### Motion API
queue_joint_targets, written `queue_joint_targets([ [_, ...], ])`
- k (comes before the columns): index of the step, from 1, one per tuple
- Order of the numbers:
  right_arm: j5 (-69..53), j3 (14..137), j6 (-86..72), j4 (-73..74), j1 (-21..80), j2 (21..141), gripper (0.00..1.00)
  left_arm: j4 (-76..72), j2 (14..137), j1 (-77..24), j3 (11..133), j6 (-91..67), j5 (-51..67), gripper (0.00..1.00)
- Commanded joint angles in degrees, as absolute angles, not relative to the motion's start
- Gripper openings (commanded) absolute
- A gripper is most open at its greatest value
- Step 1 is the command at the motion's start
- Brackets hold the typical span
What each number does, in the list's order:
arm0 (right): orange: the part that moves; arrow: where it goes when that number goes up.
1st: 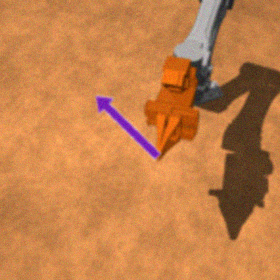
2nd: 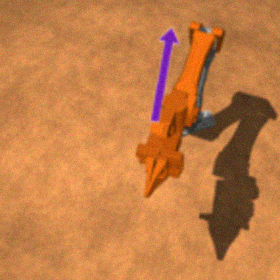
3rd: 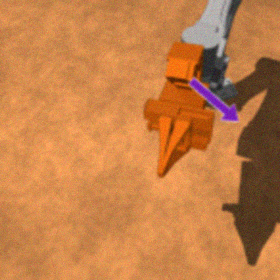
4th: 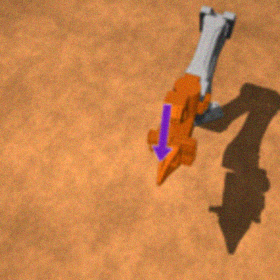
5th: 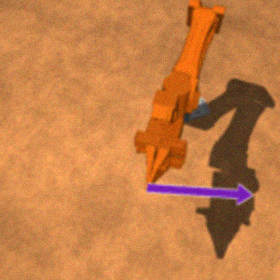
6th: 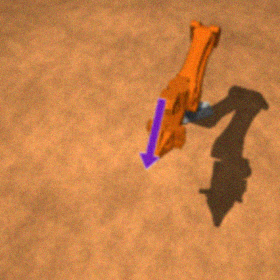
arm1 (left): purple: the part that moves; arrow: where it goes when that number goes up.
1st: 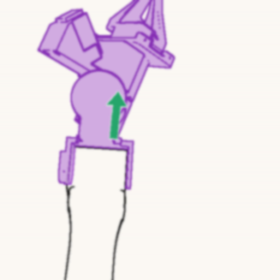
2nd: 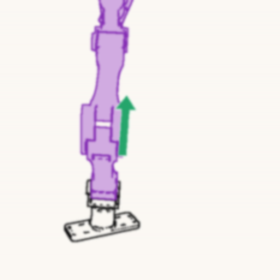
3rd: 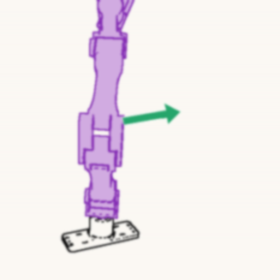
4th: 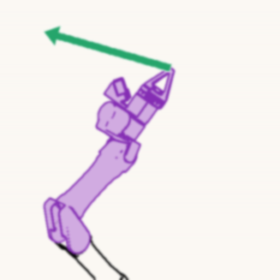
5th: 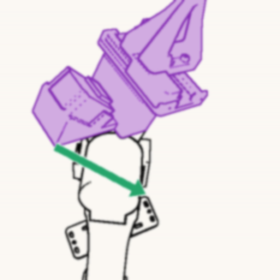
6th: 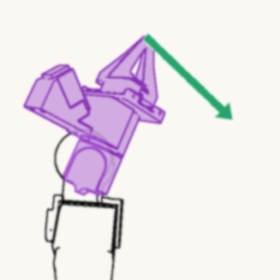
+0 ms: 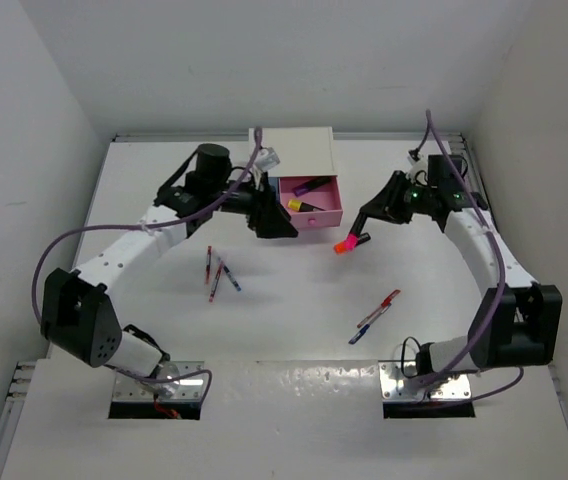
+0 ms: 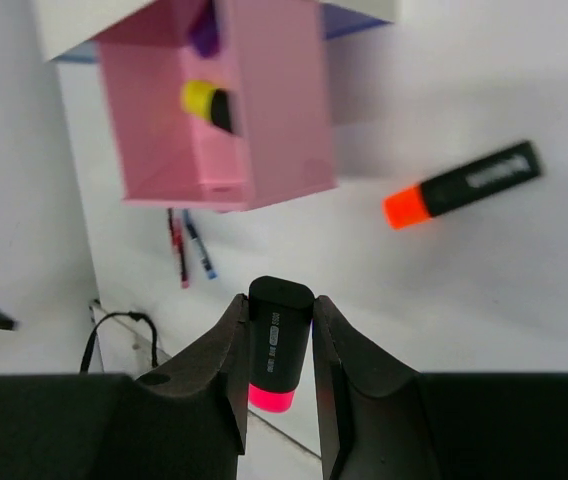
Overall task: Sort the stationery into containers
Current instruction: Pass the stationery from the right arm to the left
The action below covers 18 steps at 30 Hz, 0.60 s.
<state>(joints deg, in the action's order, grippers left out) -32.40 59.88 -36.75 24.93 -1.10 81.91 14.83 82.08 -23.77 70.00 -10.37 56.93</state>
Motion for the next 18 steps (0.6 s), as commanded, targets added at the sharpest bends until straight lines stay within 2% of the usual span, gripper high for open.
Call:
queue_joint_targets([
  [1,-32.7,64.06,-39.63,21.36,2.89,78.23,0.0,8.44,83.93,-28.98,72.59,-17.66,54.77,0.76],
  [8,-29.18,67.94,-41.57,22.24,8.95,77.26,0.0,11.34,90.34,-34.45,78.13,-18.37,44.31,0.78],
  [18,-28.48,69.08,-43.15,21.36,13.27,77.78,0.0,12.48,96.23,-36.74,85.43,-18.72,39.2,0.76],
])
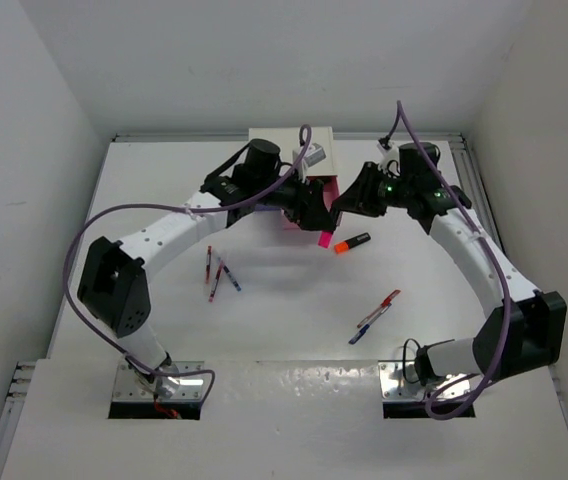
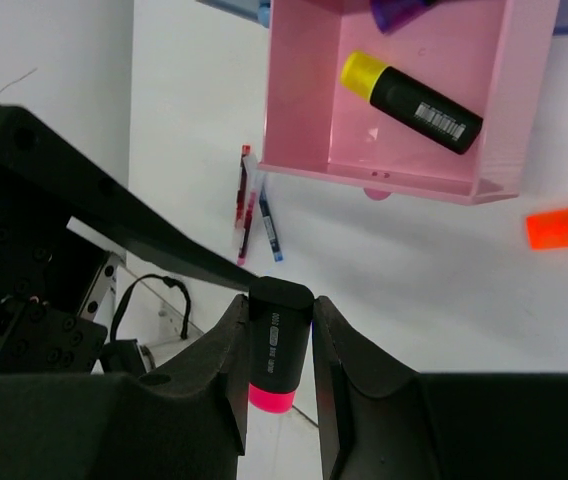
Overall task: Sort the stationery into containers
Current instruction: Pass the stationery from the right arm to the left, then place the stationery into the container
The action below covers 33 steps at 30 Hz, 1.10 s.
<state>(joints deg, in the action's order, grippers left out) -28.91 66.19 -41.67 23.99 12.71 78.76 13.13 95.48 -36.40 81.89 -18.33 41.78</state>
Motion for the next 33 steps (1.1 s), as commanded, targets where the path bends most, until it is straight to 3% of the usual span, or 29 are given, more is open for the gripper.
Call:
queue_joint_targets([
  [1,-28.56,69.17,-43.33,21.27,13.27,77.78,0.0,12.39,96.59,-36.83,85.6,-19.07,39.2,0.75],
  [8,-29.09,71.37,-44.56,21.36,13.97,78.14,0.0,12.57,99.05,-38.23,86.83,-19.34,38.41,0.69],
  [11,-29.27,71.37,-45.26,21.53,13.89,77.78,0.0,12.92,99.4,-37.97,86.84,-18.98,38.58,0.55],
  [12,-29.35,71.19,-45.35,21.62,13.97,77.44,0.0,13.01,99.4,-37.79,86.92,-18.9,38.67,0.44],
  [14,-29.71,70.93,-45.44,21.71,13.71,77.26,0.02,13.01,99.41,-36.83,87.18,-18.72,39.11,0.33],
  [15,-29.88,70.67,-45.53,21.8,13.1,76.82,0.17,13.44,99.49,-36.48,87.45,-18.46,39.2,0.25],
  [18,-30.06,70.14,-43.6,22.5,9.43,76.12,0.4,16.85,99.84,-34.28,90.25,-14.0,38.59,0.17],
  [22,-33.3,69.7,-35.44,23.38,2.39,76.2,0.55,28.97,103.79,-30.6,104.35,-1.0,34.21,0.14],
  [28,-35.42,70.32,-15.75,29.27,-4.21,78.92,0.57,52.37,118.55,-31.55,128.81,18.71,25.33,0.22],
  [33,-33.31,68.12,-11.26,27.51,-6.15,78.14,0.53,54.14,121.55,-34.62,128.33,24.95,18.29,0.23],
])
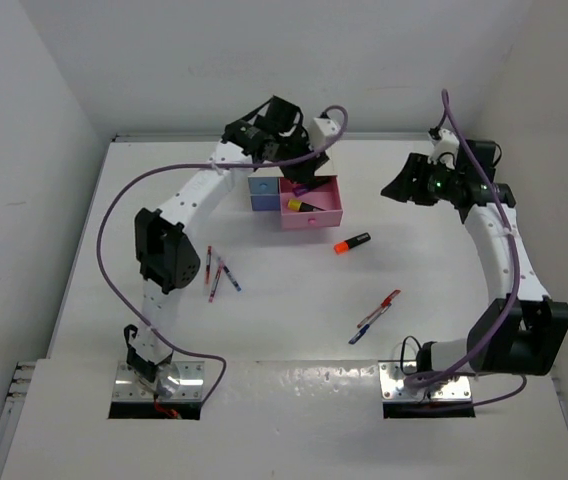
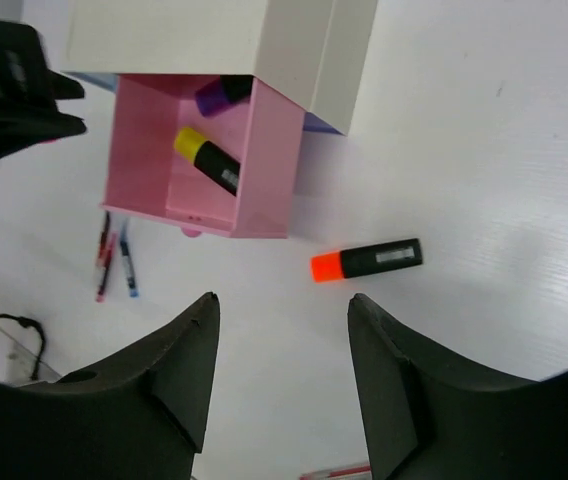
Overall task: Sort the stationery into containers
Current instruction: Place the stationery into the container
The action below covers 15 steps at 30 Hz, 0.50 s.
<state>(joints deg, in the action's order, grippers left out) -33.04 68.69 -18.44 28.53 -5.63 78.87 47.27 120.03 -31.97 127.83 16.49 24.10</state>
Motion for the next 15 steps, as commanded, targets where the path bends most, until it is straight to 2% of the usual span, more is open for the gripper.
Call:
queue_joint_targets([
  [1,-33.14,67.85,-9.07,27.42,-6.15,77.79,0.53,54.31,121.99,-34.89,128.15,25.4,18.02,0.23],
  [7,-33.92,64.08,-0.46,27.42,-5.98,74.98,0.53,55.55,125.42,-35.51,127.97,26.63,17.58,0.26],
  [9,-34.45,62.41,4.91,26.55,-5.71,73.31,0.54,55.02,125.68,-35.51,127.62,26.63,17.84,0.32],
  [13,-36.82,55.92,13.59,22.69,-5.45,69.62,0.56,54.06,126.65,-34.98,127.62,25.14,20.65,0.61],
  [15,-38.66,53.28,17.29,20.49,-5.45,66.9,0.57,53.62,126.56,-34.28,127.79,24.61,22.92,0.67],
])
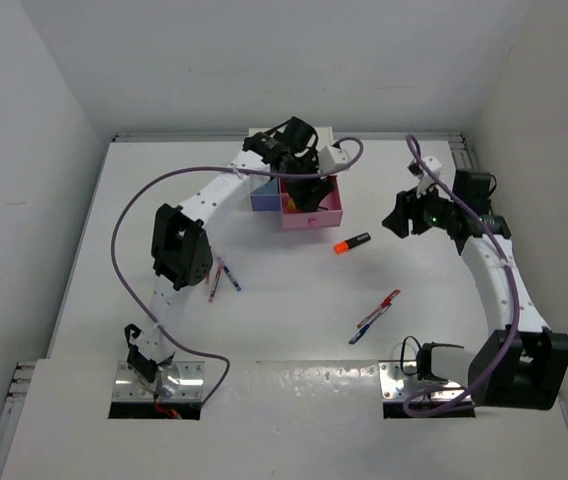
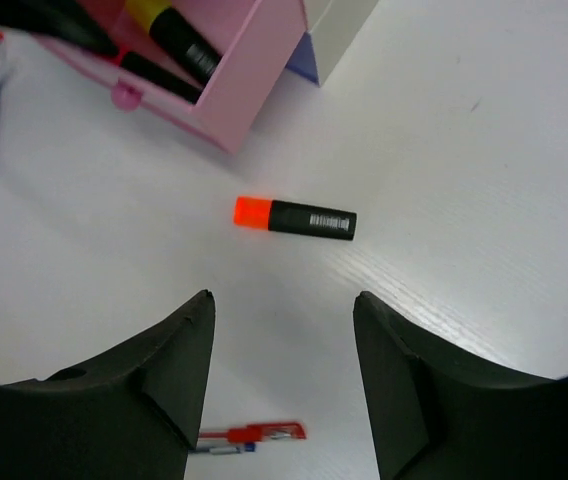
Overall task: Sort the stationery into containers
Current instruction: Place the stationery into the container, then grab a piece of stationery with the right arm
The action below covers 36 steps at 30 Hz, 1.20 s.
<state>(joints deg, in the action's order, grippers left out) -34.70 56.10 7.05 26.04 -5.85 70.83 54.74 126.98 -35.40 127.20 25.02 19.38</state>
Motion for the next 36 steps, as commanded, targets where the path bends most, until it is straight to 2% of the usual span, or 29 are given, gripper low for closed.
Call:
queue_joint_targets([
  [1,-39.45,51.35,21.23,19.78,-5.36,66.28,0.58,53.35,126.48,-34.02,128.05,24.26,23.2,0.7],
  [4,-43.58,49.66,29.07,19.42,-5.54,65.39,0.57,51.95,125.17,-32.87,129.11,23.12,27.06,0.71],
  [9,-52.63,52.45,46.35,25.3,-6.33,69.51,0.57,45.45,119.55,-27.87,128.06,16.19,42.34,0.73],
  [13,-56.95,58.96,62.71,39.93,-5.72,78.98,0.58,29.77,113.92,-22.77,120.78,2.61,56.66,0.74],
  [16,-57.04,65.46,78.0,52.58,-5.27,84.53,0.66,15.8,109.96,-19.43,113.39,-10.05,64.67,0.75],
  [19,-54.59,71.88,94.98,63.86,-4.22,92.88,0.71,12.22,108.2,-17.41,111.62,-13.79,68.64,0.75],
  [25,-51.6,72.07,95.19,54.61,-1.76,100.72,0.71,12.22,103.1,-14.68,108.56,-13.27,68.12,0.75],
  [30,-49.75,74.27,92.64,50.9,-0.53,107.48,0.65,12.83,99.67,-13.19,104.25,-12.83,67.41,0.75],
  [36,-48.34,76.55,91.49,47.46,1.93,113.36,0.63,13.18,98.35,-11.6,100.64,-13.01,67.24,0.75],
])
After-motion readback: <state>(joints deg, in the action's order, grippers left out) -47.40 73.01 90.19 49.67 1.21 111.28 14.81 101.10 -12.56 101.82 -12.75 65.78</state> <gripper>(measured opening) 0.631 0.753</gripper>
